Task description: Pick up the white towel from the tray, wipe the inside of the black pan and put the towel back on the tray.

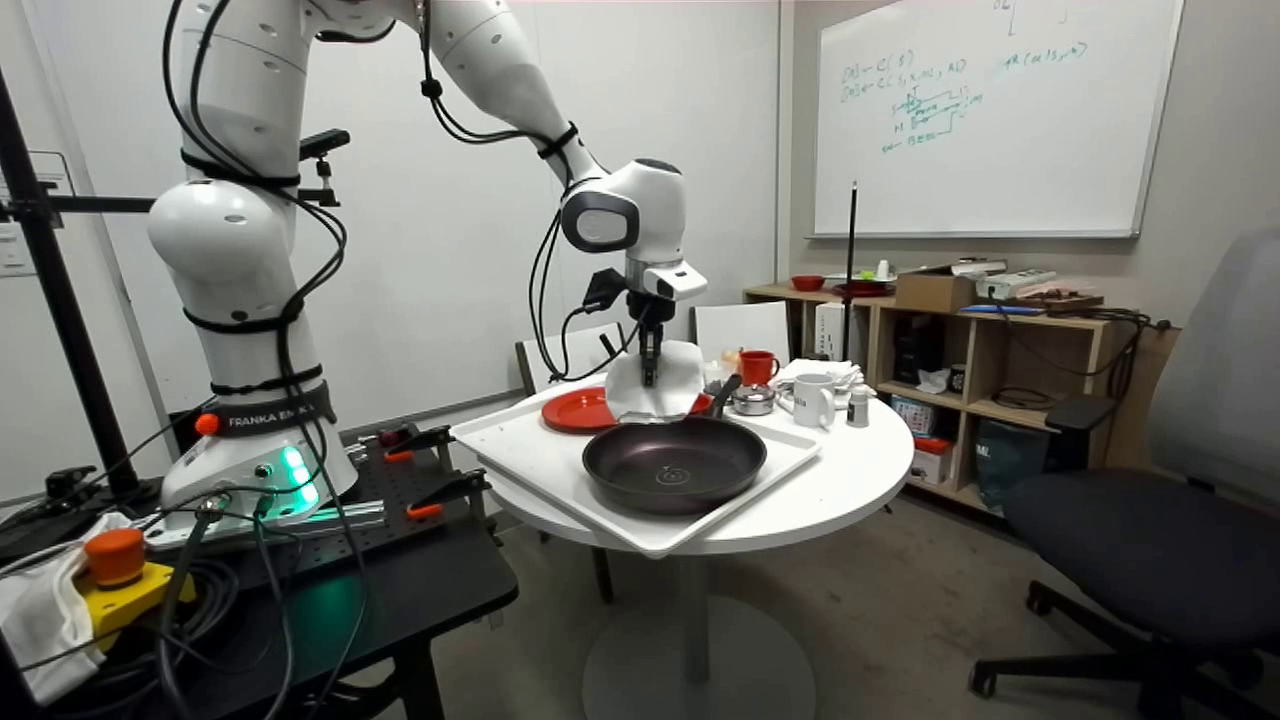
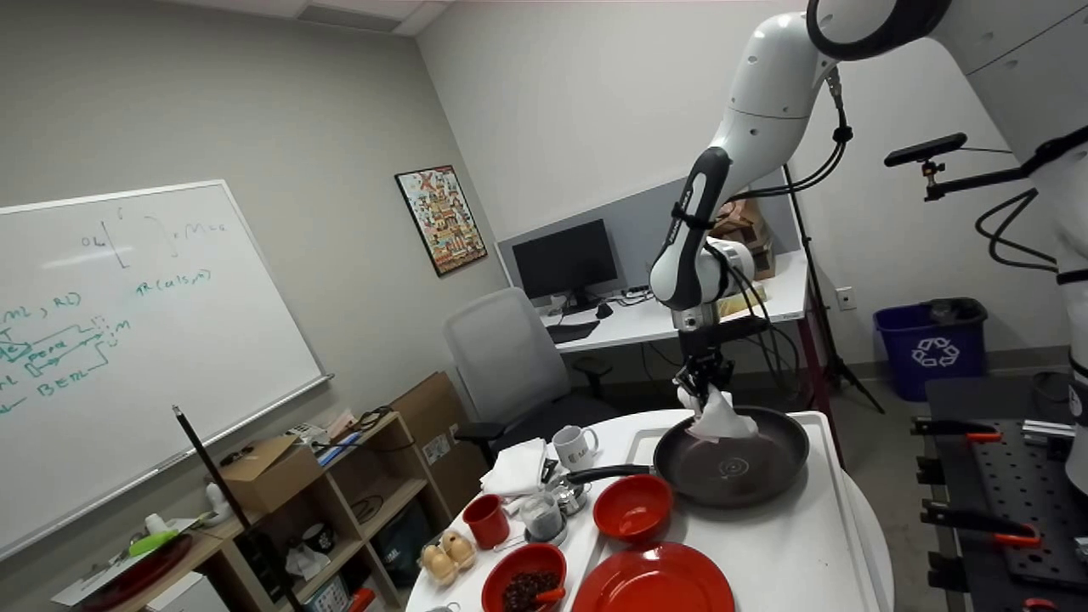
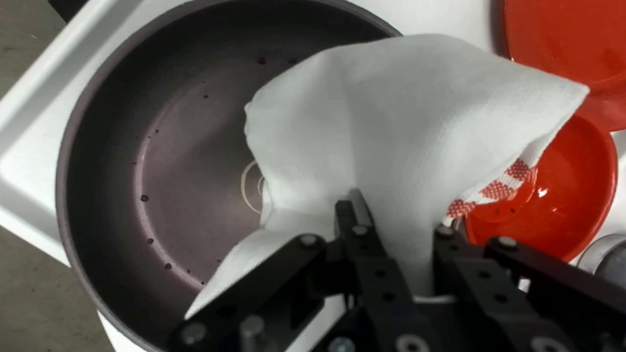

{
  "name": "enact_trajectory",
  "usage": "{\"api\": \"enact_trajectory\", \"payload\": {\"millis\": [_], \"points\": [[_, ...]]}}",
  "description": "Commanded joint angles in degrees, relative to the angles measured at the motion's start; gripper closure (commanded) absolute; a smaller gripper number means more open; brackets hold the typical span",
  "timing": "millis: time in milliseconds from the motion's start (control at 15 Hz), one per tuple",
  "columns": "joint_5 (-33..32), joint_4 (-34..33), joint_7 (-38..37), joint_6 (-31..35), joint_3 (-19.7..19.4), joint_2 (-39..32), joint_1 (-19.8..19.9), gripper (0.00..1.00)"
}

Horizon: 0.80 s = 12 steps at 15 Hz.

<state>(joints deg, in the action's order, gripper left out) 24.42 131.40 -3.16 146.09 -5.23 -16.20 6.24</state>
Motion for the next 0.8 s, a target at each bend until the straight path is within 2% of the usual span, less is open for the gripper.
{"api": "enact_trajectory", "payload": {"millis": [0,200,267,467,733], "points": [[-0.5,0.0,-0.4,0.0,0.8,0.1,0.8,0.82],[-0.5,0.0,-0.4,0.0,0.8,0.1,0.8,0.82],[-0.5,0.0,-0.4,0.0,0.8,0.1,0.8,0.94],[-1.2,-0.9,-2.6,1.9,0.3,-2.1,0.3,0.94],[-4.3,-1.2,-7.6,8.7,-1.4,-5.8,-0.8,0.94]]}}
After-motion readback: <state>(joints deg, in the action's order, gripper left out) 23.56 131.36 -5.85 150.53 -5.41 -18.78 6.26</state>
